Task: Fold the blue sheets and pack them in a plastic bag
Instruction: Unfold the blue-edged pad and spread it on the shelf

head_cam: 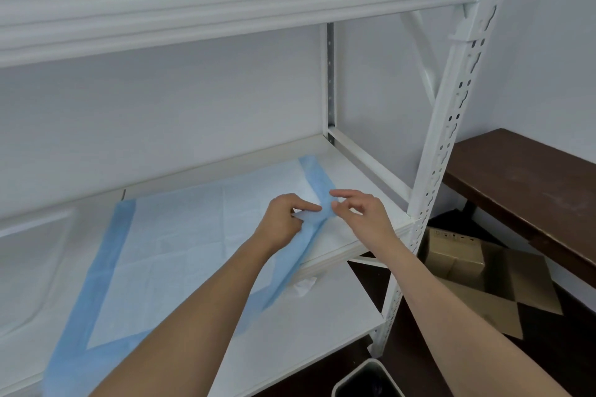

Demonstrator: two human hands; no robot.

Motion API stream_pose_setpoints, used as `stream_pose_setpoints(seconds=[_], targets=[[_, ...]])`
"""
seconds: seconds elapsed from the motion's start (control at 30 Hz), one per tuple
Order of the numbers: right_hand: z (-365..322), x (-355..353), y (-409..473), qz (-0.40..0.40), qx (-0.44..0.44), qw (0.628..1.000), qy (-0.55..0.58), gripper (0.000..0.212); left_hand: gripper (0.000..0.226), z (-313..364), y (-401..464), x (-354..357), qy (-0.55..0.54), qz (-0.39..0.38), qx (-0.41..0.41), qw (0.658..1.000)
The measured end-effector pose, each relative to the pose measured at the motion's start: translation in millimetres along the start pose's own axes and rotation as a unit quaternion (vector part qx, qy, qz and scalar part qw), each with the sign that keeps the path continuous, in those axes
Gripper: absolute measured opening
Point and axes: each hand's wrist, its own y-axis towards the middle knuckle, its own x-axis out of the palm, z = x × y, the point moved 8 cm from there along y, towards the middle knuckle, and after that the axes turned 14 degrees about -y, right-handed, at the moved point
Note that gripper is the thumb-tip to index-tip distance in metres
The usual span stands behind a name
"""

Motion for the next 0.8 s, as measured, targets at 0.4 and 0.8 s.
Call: stream_pose_setpoints(seconds=[0.4,0.8], targets=[[-73,23,11,0.026,-0.089,0.995,-0.030,0.009,0.048,11,-11,-97,-0.108,0.134,-0.031,0.985],[-183,54,20,0.013,-0.210,0.975,-0.077,0.017,0.034,50,-25,-169,-0.150,0.174,0.011,0.973]])
